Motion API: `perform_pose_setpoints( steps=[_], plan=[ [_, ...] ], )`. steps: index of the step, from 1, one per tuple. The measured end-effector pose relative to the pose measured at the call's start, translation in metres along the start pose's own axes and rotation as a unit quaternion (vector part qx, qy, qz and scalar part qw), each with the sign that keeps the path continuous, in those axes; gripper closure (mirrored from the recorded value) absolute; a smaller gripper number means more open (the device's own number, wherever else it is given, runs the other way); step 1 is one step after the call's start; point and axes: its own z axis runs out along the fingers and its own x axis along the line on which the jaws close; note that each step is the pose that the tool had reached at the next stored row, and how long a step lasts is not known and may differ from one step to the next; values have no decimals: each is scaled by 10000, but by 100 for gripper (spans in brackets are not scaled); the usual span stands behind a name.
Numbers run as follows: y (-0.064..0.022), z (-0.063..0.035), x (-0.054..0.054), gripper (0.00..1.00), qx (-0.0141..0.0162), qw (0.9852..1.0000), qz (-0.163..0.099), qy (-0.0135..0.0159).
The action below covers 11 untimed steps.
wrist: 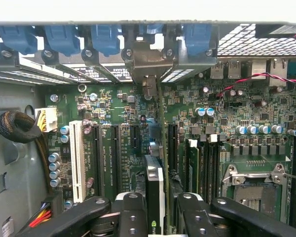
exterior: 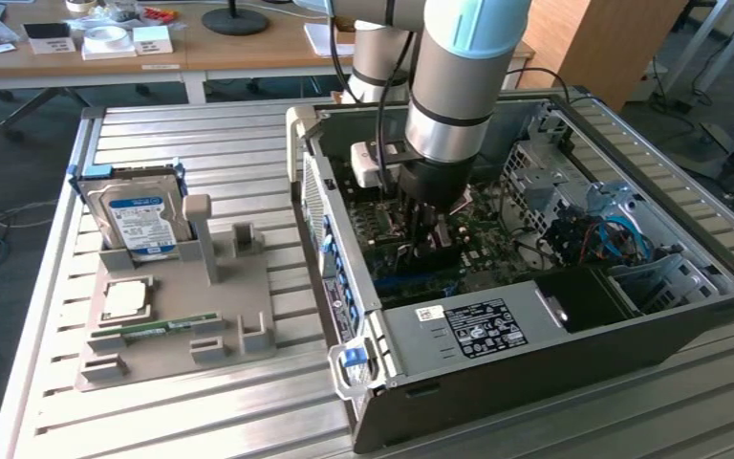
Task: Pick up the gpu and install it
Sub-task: 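Insert the gpu into the slot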
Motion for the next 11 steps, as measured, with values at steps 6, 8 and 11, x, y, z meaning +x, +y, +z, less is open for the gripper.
perform_pose_setpoints(
  steps=[6, 8, 11],
  plan=[
    [-1, 0, 10, 71, 1, 10000, 19, 0],
    [0, 0, 11, 71, 0, 10000, 19, 1],
    [5, 8, 13, 71, 1, 10000, 23, 1]
  ],
)
